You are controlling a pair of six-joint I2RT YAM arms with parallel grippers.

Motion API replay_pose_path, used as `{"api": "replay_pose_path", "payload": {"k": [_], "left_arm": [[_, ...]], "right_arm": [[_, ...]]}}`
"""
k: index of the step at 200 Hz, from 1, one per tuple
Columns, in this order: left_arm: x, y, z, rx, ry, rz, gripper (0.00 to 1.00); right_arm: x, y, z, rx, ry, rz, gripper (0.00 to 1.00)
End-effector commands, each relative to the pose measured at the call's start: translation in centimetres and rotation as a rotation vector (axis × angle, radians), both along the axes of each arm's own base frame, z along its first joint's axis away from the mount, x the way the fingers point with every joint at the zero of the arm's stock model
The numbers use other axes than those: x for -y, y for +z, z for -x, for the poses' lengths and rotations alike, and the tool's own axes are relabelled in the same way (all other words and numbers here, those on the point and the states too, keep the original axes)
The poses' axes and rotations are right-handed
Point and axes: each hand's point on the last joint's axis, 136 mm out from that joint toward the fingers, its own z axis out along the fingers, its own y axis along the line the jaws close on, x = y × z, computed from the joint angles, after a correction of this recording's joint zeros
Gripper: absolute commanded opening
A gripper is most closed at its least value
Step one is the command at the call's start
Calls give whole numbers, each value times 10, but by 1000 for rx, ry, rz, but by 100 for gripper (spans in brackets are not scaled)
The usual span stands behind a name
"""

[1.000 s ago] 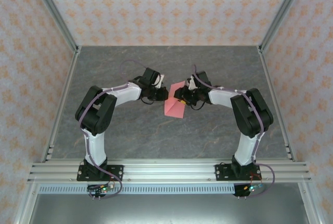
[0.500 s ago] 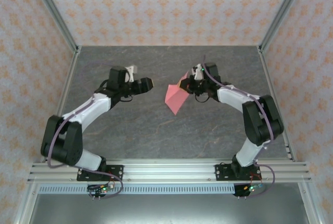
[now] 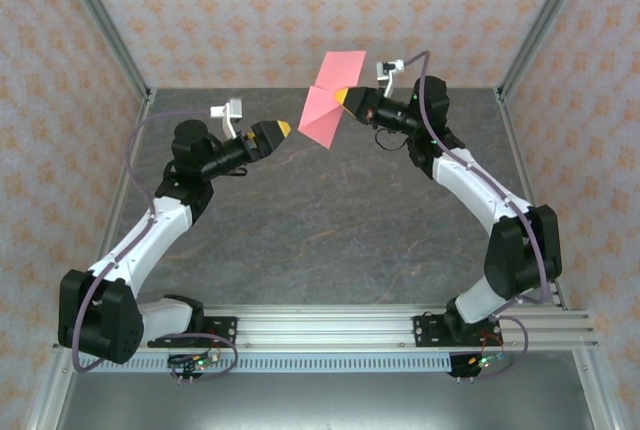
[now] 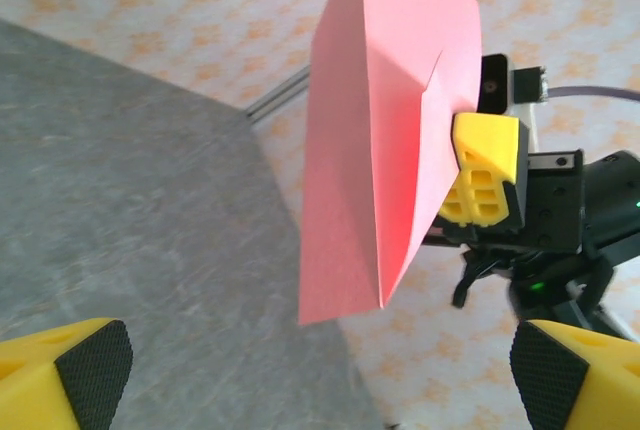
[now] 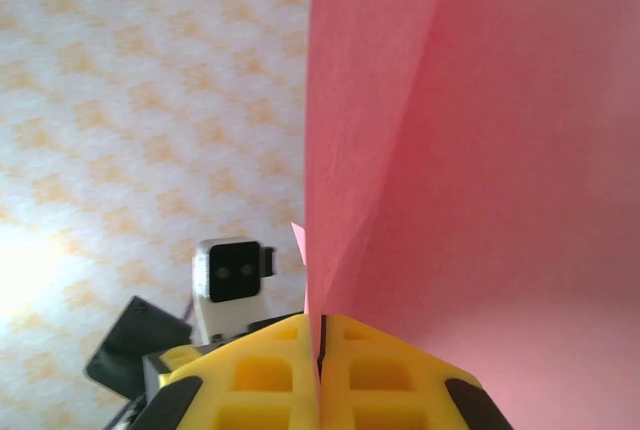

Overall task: Fold a paper plane with a square sheet of paper (fold left side to right side)
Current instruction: Turn over the paper at the center of the table.

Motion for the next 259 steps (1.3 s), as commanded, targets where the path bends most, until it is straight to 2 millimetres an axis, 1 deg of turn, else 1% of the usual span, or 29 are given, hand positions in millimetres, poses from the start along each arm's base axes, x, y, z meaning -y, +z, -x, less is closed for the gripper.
{"api": "replay_pose_path", "payload": {"k": [1,25,51,65,87,105,123,135,152,200,213,227,236,256,259], "left_arm": [[8,50,9,105,-66,100,100],[11,65,12,125,-83,146,100],[18,73,15,134,-107,169,99],[24,78,18,140,-123,177,95],[29,82,20,147,-130,180,88],[26,81,19,146,-105,168,78],[25,80,18,143,-94,169,62],[24,80,18,139,-86,172,54],[22,78,17,134,-66,169,48],[19,71,21,120,-45,156,21],[18,65,23,111,-34,123,14],[18,59,26,103,-26,85,9],[19,55,29,102,-20,47,7],[20,33,35,79,10,-103,5],[20,29,36,76,18,-131,5]], "right_arm": [[-16,28,15,49,92,-74,2],[-29,36,24,45,147,-95,2],[-41,42,35,38,206,-102,2],[-47,45,41,40,231,-104,2],[-50,47,48,41,247,-113,3],[-52,46,50,32,259,-121,3],[-52,41,51,18,256,-117,3],[-51,38,51,10,250,-116,4],[-50,34,51,2,245,-115,6],[-50,24,50,-22,239,-98,12],[-50,21,50,-26,234,-88,16],[-50,17,49,-29,228,-65,21],[-49,13,50,-26,221,-40,27],[-39,-2,47,-32,171,52,38],[-37,-4,47,-29,161,72,41]]}}
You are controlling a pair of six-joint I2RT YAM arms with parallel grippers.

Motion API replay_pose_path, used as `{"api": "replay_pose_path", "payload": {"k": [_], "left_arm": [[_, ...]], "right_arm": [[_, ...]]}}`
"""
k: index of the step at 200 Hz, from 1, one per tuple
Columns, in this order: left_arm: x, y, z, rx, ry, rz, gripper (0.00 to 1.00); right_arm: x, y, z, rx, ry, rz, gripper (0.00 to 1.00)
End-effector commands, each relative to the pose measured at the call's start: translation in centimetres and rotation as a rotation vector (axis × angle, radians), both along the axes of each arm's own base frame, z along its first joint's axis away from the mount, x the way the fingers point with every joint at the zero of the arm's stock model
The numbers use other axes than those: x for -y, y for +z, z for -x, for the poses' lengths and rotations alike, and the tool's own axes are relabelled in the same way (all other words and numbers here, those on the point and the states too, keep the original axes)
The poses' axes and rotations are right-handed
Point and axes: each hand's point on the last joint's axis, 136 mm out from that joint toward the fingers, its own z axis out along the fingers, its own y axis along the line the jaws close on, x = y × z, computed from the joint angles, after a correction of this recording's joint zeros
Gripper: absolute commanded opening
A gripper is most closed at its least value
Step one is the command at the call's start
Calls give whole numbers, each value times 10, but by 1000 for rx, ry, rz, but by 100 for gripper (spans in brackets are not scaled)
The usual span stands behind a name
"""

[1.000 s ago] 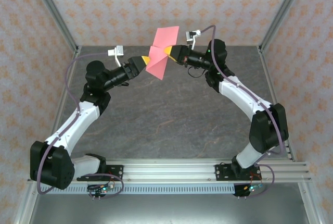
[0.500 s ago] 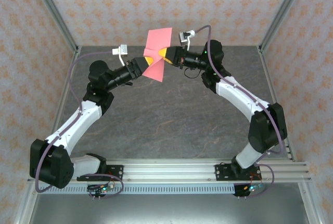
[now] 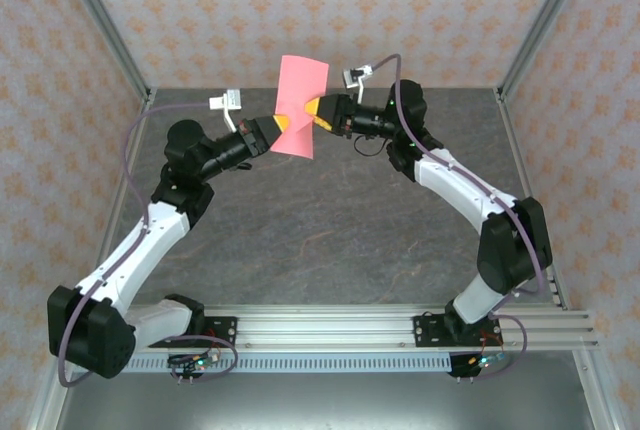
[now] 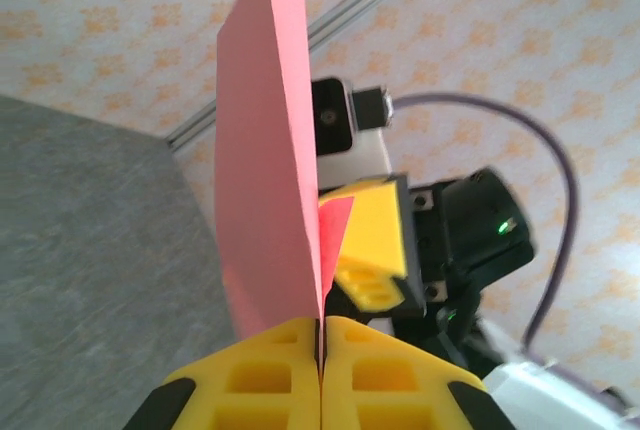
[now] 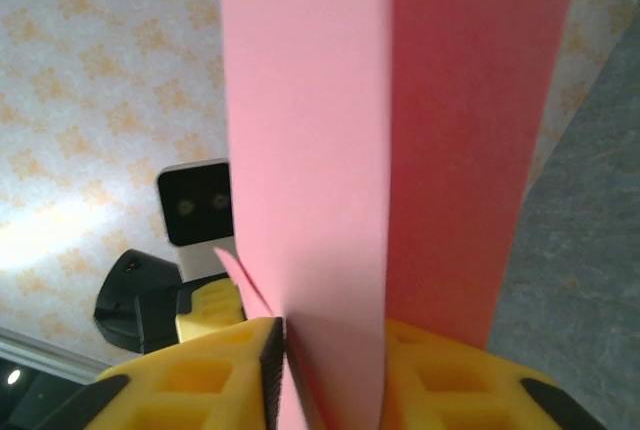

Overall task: Fold a paper plane with a square sheet of paper (fold left side to right side)
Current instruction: Turn over the paper at the center of the table.

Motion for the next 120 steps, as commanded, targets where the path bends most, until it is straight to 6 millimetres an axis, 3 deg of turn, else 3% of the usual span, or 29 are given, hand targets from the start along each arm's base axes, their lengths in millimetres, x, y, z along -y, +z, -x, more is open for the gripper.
{"api": "replay_pose_path", "payload": {"k": [1,20,38,65,88,115,120], "left_arm": [[-2,-22,9,1,53,-198,5],[-5,-43,19,9,100,-404,3],[-12,-63,25,0,157,-585,0],[-20,-89,33,6,236,-881,0],[-21,-109,37,5,299,-1157,0],[-11,-127,31,-7,376,-1463,0],[-9,-130,29,-11,393,-1514,0]], "right_arm": [[16,-1,7,70,-51,104,41],[40,-30,1,79,-177,319,54],[78,-53,-9,83,-355,561,63],[164,-79,-18,35,-717,904,73],[226,-80,-8,12,-961,1072,83],[273,-71,8,39,-1160,1165,95],[283,-61,16,59,-1209,1159,97]]}}
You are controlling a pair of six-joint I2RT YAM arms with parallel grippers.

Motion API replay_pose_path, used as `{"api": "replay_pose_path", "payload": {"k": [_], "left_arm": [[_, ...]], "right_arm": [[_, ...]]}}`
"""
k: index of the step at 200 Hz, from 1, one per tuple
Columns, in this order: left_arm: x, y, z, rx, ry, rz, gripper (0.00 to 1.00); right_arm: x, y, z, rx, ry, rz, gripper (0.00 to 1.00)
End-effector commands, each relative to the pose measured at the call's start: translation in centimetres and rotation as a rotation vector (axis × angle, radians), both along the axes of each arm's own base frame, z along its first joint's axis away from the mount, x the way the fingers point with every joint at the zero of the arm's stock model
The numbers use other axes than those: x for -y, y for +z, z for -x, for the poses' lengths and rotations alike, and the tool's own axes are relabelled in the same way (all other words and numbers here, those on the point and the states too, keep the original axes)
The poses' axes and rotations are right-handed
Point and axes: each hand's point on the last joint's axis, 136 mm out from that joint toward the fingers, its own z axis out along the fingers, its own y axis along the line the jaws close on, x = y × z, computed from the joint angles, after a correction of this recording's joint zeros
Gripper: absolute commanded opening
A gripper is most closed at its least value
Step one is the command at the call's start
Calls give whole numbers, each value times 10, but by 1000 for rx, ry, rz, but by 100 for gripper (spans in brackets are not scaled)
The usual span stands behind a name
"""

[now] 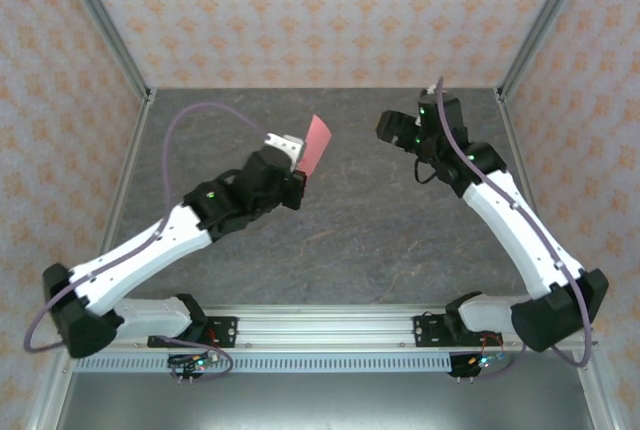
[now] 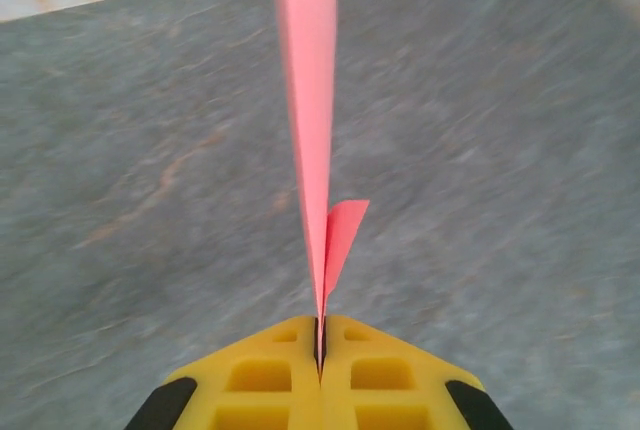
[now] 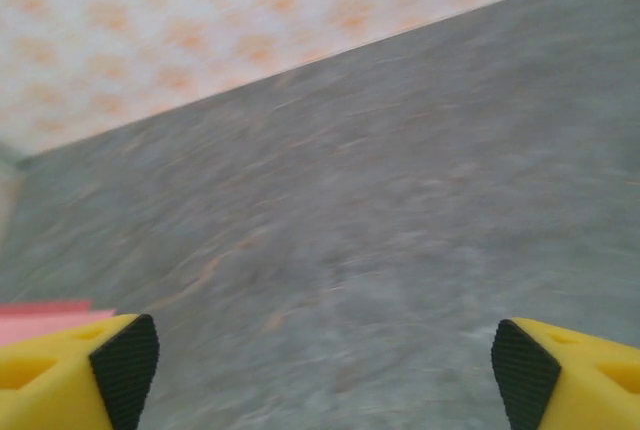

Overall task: Fold a paper plane with a square sheet of paper (fold left side to right side)
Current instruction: Turn over the paper at the center of the table.

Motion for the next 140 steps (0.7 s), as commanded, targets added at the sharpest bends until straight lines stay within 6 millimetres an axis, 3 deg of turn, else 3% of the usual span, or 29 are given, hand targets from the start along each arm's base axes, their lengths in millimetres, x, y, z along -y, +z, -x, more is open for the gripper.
{"api": "replay_pose_path", "payload": {"k": [1,25,70,98,140], "left_arm": [[-33,-18,-9,39,167,-435,0],[-16,-35,-19,13,245,-599,0],[12,-96,-30,-123,302,-719,0],[27,-126,-31,-204,297,-735,0],[41,-159,-30,-294,286,-731,0]], "right_arm": [[75,4,26,37,-273,244,98],[110,26,51,126,-398,307,100],[151,54,98,233,-519,368,100],[160,55,110,230,-539,398,100],[157,51,108,214,-514,405,100]]}}
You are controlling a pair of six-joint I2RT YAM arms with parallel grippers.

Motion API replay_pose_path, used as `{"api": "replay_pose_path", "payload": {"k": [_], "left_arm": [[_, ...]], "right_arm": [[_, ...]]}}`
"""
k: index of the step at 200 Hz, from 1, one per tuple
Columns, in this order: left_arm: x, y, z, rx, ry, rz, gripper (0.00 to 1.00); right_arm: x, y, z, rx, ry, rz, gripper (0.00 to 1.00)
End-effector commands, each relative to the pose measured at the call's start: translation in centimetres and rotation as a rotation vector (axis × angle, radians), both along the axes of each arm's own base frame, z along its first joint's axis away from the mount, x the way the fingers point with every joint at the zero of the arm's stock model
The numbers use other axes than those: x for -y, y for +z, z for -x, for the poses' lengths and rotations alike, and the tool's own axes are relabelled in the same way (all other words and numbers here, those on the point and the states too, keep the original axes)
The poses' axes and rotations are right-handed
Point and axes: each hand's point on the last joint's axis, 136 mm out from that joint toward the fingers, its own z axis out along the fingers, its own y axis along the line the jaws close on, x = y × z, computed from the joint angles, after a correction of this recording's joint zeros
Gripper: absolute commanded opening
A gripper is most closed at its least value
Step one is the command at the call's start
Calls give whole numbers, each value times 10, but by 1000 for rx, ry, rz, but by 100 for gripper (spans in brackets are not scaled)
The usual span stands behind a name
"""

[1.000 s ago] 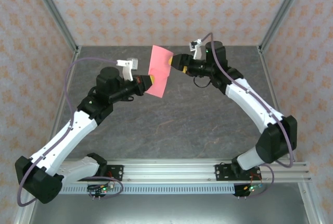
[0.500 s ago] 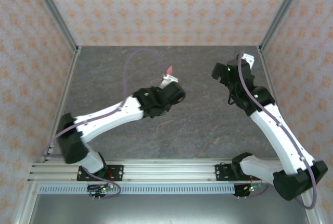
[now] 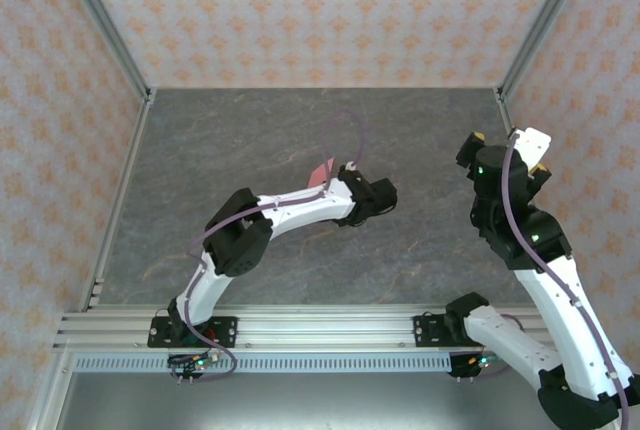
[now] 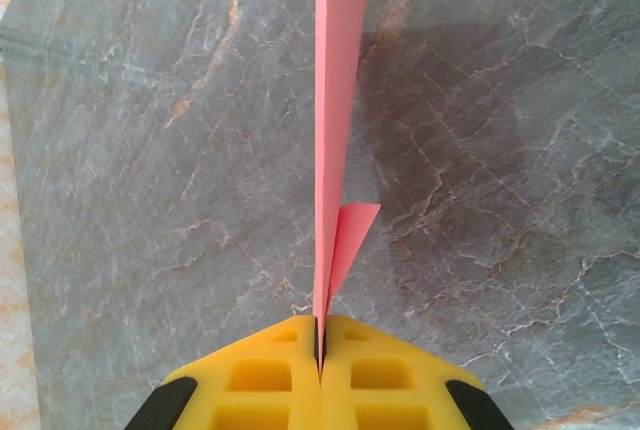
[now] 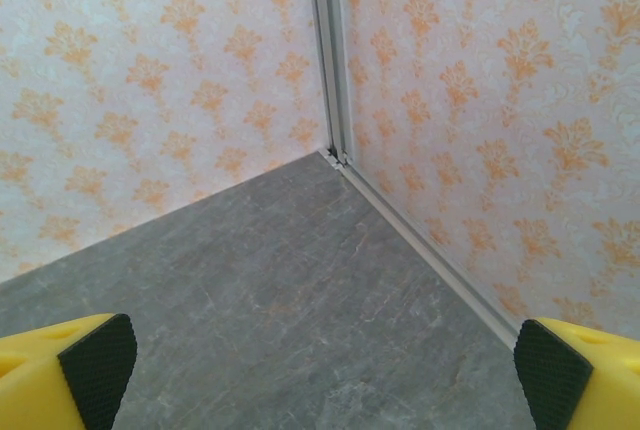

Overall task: Fold a paper plane with a square sheet of paper (fold left side to right side)
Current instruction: Turn over the paper at the center of the table.

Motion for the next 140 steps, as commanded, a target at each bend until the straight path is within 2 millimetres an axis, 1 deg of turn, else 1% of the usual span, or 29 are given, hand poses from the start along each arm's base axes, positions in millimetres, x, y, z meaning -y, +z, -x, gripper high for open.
{"api": "replay_pose_path", "payload": {"k": [1,17,35,56,73,91,105,121,131,140], "left_arm": [[2,-3,5,-25,44,19,0],[11,-16,7,-71,38,38,0],[19,-25,5,-105,31,42,0],[35,-42,9,-178,14,88,0],[42,-51,8,-213,14,117,0],[47,-57,6,-241,28,164,5],[51,-59,6,-263,39,206,12],[56,-57,5,-278,40,261,21],[61,-52,4,-279,37,308,26],[66,-47,3,-287,-1,333,29]], "right_arm": [[6,-9,4,-52,-24,57,100],[6,-9,3,-54,-19,61,100],[5,-9,2,-56,-12,62,100],[3,-10,2,-64,-2,61,100],[4,-11,3,-71,-1,63,100],[4,-13,4,-81,0,69,100],[4,-14,4,-94,5,81,100],[4,-16,4,-111,10,90,100],[3,-17,3,-116,17,90,100],[2,-19,3,-119,23,86,100]]}}
